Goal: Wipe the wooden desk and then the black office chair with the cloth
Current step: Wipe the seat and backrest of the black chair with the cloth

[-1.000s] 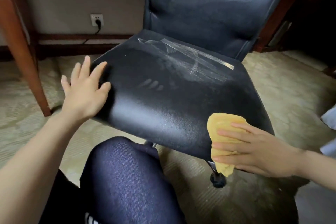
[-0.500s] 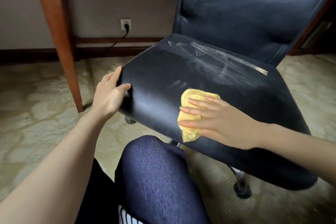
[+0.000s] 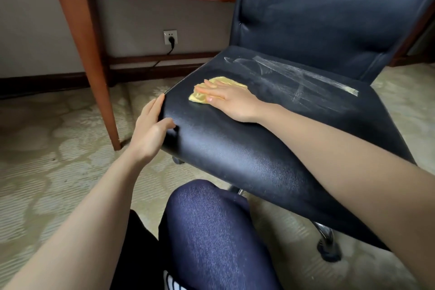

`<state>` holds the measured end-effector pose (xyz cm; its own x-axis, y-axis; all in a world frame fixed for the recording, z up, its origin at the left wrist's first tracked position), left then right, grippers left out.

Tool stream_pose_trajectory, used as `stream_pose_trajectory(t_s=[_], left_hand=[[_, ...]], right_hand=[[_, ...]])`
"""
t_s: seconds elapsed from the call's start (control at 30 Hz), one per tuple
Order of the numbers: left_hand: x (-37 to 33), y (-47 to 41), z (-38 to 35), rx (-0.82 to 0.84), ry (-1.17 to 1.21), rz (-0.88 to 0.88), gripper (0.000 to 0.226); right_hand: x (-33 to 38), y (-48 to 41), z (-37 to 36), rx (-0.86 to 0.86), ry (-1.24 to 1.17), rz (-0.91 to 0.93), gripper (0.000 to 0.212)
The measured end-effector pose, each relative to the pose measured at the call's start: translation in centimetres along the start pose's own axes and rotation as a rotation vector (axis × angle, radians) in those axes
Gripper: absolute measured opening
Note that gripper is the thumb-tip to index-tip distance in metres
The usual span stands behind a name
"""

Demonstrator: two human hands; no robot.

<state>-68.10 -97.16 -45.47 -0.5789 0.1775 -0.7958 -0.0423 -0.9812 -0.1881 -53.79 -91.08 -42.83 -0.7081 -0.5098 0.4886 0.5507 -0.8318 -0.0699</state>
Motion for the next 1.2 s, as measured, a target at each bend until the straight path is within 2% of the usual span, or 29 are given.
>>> stream_pose_trajectory(t_s=[0.13, 0.3, 0.5, 0.6, 0.83, 0.97, 1.07, 1.2], left_hand=[[0.5, 0.8, 0.1, -0.018, 0.042, 0.008, 0.067], [2.0, 0.8, 0.3, -0.059, 0.019, 0.11, 0.061], [2.2, 0.7, 0.1, -0.055, 0.168, 0.143, 0.058], [2.2, 0.7, -0.1, -0.028, 0.27, 0.171, 0.057], [2.6, 1.4, 0.2, -0.06, 0.398, 0.247, 0.053], [3.0, 1.9, 0.6, -0.075, 0.424, 0.305, 0.051], [3.4, 2.1, 0.8, -0.081, 0.473, 0.345, 0.032], [3.1, 1.6, 0.7, -0.046, 0.506, 0.267, 0.062]], right_hand=[[1.2, 3.6, 0.1, 0.031, 0.086, 0.117, 0.042], [1.7, 13.0, 0.0, 0.098, 0.302, 0.261, 0.041], [1.6, 23.0, -1.4, 0.157, 0.66, 0.463, 0.039], [1.1, 25.4, -3.0, 0.242, 0.881, 0.595, 0.038], [2.5, 22.1, -2.8, 0.183, 0.773, 0.539, 0.041], [4.7, 17.2, -3.4, 0.134, 0.631, 0.429, 0.041], [7.1, 12.3, -4.3, 0.043, 0.494, 0.336, 0.037], [9.8, 6.6, -6.4, 0.004, 0.457, 0.301, 0.035]])
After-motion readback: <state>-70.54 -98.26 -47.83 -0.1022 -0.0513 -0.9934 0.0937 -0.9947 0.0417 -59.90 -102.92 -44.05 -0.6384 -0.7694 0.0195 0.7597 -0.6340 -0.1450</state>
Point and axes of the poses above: each hand's wrist, its own y-axis away from the middle knuckle, its own z-axis out of the back of the hand, x = y × z, the point moved 10 cm from there along -y, towards the middle knuckle, and after that the axes turned 12 degrees about -y, right-handed, at the moved point
